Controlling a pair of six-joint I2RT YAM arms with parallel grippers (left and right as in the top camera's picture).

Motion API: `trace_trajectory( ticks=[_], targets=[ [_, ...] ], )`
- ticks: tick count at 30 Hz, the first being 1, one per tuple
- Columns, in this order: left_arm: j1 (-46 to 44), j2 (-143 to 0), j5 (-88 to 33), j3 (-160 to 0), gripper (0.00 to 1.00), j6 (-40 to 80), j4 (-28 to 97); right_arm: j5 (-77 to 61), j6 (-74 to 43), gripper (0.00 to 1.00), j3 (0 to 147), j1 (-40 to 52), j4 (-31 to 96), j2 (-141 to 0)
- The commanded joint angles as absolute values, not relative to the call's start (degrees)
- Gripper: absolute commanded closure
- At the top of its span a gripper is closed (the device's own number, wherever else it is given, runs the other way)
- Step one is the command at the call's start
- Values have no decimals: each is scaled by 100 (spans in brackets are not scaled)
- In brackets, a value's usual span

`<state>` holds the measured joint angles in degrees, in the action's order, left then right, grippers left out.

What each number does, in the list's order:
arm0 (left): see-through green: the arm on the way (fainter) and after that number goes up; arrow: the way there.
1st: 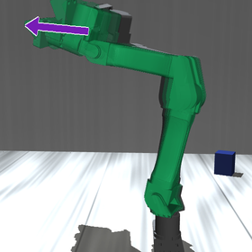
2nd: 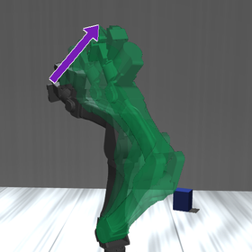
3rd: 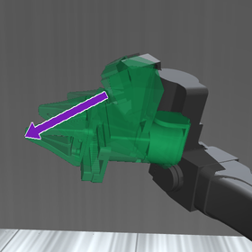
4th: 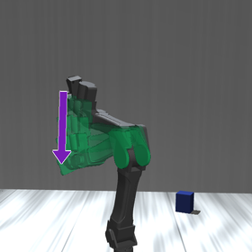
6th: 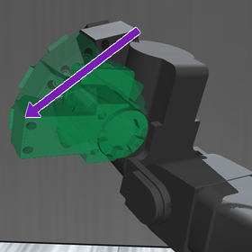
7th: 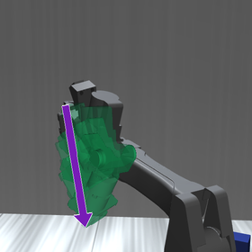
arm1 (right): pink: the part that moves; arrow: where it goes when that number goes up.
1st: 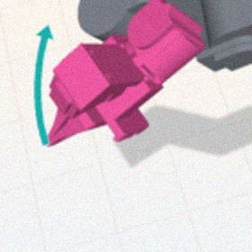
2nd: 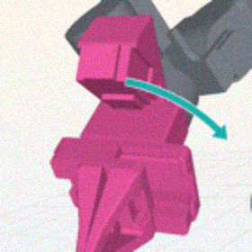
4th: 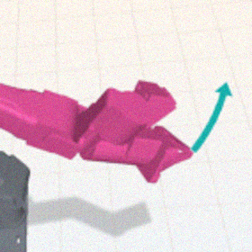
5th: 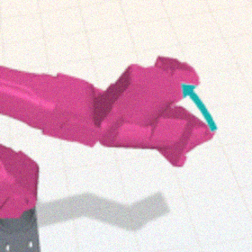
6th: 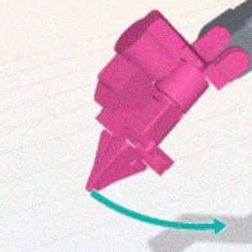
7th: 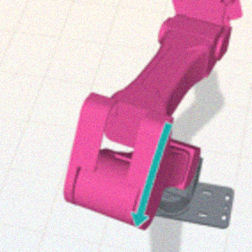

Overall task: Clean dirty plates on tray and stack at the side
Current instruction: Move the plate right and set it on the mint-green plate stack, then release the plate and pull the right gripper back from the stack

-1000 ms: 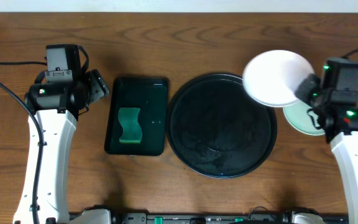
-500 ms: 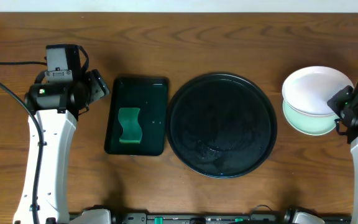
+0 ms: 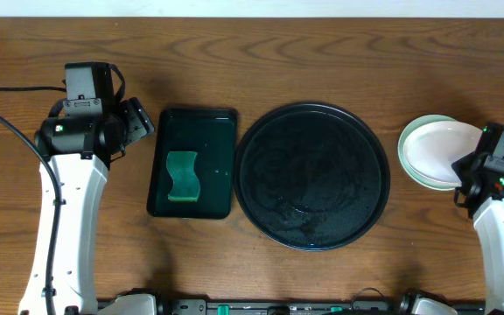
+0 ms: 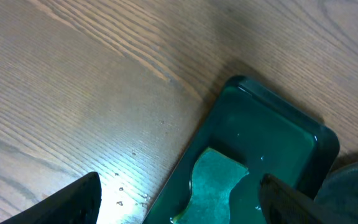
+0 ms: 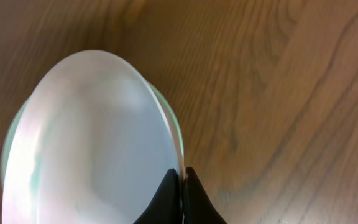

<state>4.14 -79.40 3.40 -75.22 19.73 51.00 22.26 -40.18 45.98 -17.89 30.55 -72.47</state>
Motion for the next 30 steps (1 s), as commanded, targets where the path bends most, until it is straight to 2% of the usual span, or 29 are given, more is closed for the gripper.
trace_trajectory(
  ticks=[1, 14, 30],
  targets=[
    [438, -7942, 432, -7588, 19, 2038, 5113, 2543, -4213, 99, 4359, -1835, 2729, -7168],
    [438, -7942, 432, -7588, 19, 2040, 5113, 2536, -4327, 99, 3516, -1835, 1374, -7279],
    [438, -7942, 432, -7588, 19, 2040, 5113, 2283, -4324, 99, 3459, -1833, 777, -8143]
  ],
)
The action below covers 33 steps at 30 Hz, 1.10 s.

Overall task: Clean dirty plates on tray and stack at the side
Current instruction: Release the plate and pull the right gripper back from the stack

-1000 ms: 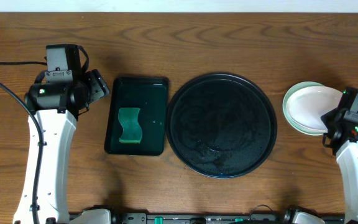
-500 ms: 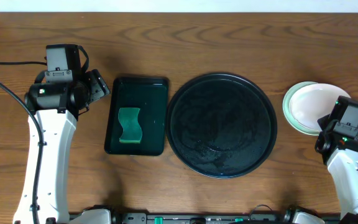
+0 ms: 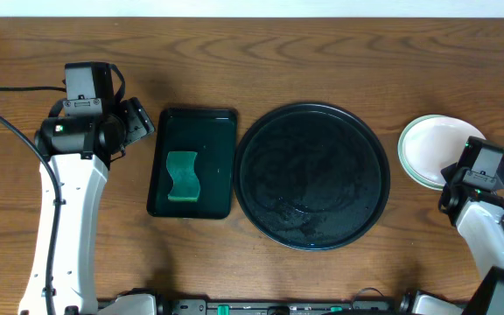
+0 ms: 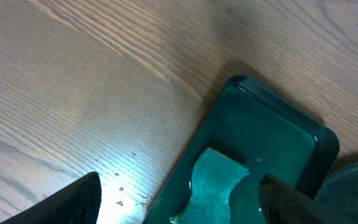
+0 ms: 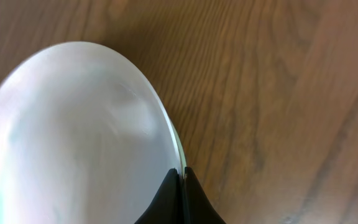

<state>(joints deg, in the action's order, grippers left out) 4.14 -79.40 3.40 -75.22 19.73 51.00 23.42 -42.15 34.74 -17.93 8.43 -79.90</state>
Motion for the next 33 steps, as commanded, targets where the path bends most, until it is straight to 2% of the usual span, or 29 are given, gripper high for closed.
trace_trajectory(
  ticks=[1, 8, 11, 21, 23, 26, 28, 30, 33],
  targets=[
    [438, -7942, 432, -7588, 19, 2040, 5113, 2285, -4322, 99, 3459, -1833, 755, -8187],
    [438, -7942, 432, -7588, 19, 2038, 5113, 2285, -4322, 97, 3459, -1835, 663, -8392],
    [438, -7942, 432, -7588, 19, 2038, 5113, 2285, -4322, 91, 3459, -1835, 659, -8392],
    [438, -7942, 432, -7588, 19, 2038, 5113, 2287, -4318, 86, 3459, -1835, 644, -8392],
    [438, -7942, 432, -7588, 19, 2038, 5113, 2272, -4265, 78, 3459, -1833, 642, -8392],
    [438, -7942, 432, -7588, 19, 2038, 5113, 2067, -3988, 59, 3461, -1833, 626, -8390],
    [438, -7942, 432, -7588, 19, 2038, 5113, 1619, -3428, 59, 3492, -1835, 526, -8390],
    [438, -7942, 432, -7588, 19, 2038, 5113, 952, -2727, 54, 3656, -1833, 552, -8390],
    [438, -7942, 432, -7588, 19, 2040, 5113, 366, -2213, 50, 4136, -1820, 1197, -8390]
  ],
)
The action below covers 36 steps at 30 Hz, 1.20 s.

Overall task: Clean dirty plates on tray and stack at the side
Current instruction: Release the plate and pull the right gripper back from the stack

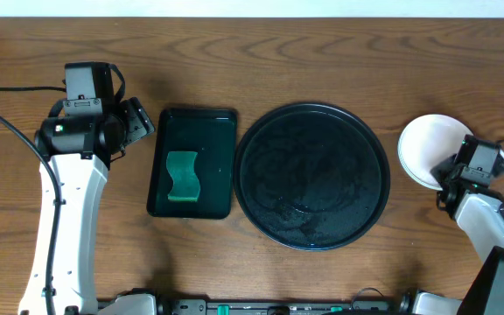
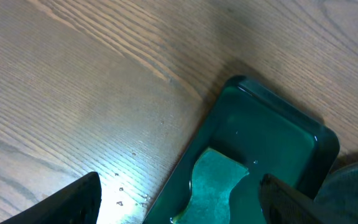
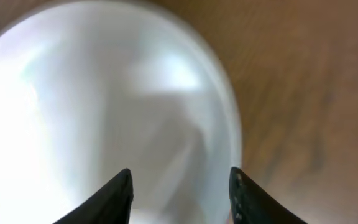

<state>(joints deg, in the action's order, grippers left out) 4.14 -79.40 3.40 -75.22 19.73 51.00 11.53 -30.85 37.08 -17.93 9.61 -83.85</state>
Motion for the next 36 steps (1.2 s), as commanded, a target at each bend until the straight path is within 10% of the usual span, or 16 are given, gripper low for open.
trace_trajectory(
  ticks=[1, 5, 9, 15, 36],
  targets=[
    [438, -7942, 432, -7588, 19, 2038, 5113, 309, -1992, 50, 4331, -1798, 1505, -8390],
    [438, -7942, 432, -7588, 19, 2038, 5111, 145, -1253, 50, 4888, -1573, 2344, -8390],
    [438, -7942, 432, -7588, 19, 2040, 5113, -198, -497, 72, 4995, -1138, 2423, -8392],
    [438, -7942, 432, -7588, 19, 2040, 5113, -58, -163, 56, 4995, -705, 2324, -8615],
    [438, -7942, 432, -7588, 19, 2038, 5113, -349, -163, 73, 4993, -558, 1557, -9699]
  ],
)
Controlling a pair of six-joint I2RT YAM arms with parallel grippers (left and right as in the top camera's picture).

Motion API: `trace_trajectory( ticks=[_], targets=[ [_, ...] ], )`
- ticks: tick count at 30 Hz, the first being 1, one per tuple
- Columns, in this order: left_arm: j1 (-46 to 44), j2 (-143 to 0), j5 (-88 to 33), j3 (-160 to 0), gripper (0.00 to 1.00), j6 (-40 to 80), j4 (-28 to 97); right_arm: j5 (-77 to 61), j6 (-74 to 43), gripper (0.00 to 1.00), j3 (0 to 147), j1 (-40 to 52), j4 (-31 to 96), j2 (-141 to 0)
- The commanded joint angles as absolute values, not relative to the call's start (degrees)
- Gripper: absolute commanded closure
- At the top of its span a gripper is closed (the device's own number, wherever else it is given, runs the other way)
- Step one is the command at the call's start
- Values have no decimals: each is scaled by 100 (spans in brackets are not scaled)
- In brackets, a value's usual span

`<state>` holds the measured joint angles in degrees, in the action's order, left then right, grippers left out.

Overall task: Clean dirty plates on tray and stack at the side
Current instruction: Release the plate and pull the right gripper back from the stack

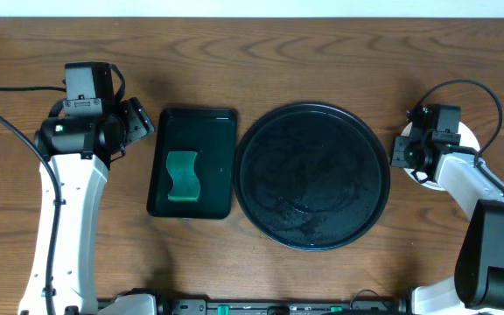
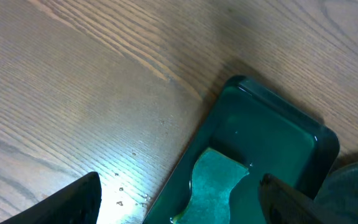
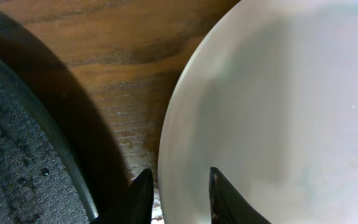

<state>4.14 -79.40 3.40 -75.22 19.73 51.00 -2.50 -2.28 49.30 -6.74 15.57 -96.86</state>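
Observation:
The stack of white plates (image 1: 416, 175) lies on the table right of the round dark tray (image 1: 313, 175), which has no plates on it. My right gripper (image 1: 403, 150) sits at the stack's left rim. In the right wrist view it (image 3: 179, 196) is open, one finger outside the top plate (image 3: 278, 112) and one over it, with the tray's edge (image 3: 17, 174) at the left. My left gripper (image 1: 143, 122) hovers open beside the green tub (image 1: 195, 112). In the left wrist view it (image 2: 182, 199) is above the green sponge (image 2: 213, 180) lying in the tub.
The green tub holds water and the sponge (image 1: 182, 175), left of the round tray. A black cable (image 1: 471, 92) loops above the right arm. Bare wooden table (image 1: 261, 61) runs along the far side.
My right gripper was open over the top plate from the stack's right side. It is now at the stack's left rim, beside the tray, with its jaws closer together. The left arm has not moved.
My right gripper was shut on the rim of a white plate held tilted over a green-rimmed plate. Then the plate lay lower on that stack, still gripped. Then the gripper was open and the plate rested flat. Now the gripper is at the stack's left rim.

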Motion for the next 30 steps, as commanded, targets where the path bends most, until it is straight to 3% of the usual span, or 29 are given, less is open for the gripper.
trace_trajectory(
  ticks=[1, 5, 13, 20, 30],
  targets=[
    [438, -7942, 432, -7588, 19, 2038, 5113, -351, -163, 74, 4993, -558, 1564, -9699],
    [438, -7942, 432, -7588, 19, 2038, 5113, -353, -163, 89, 4993, -558, 1577, -9699],
    [438, -7942, 432, -7588, 19, 2040, 5113, -349, -163, 85, 4991, -558, 1538, -9839],
    [438, -7942, 432, -7588, 19, 2040, 5113, -355, -287, 91, 4993, -556, 1514, -9856],
    [438, -7942, 432, -7588, 19, 2038, 5113, -1352, -336, 91, 4993, -554, 1406, -9854]
  ],
)
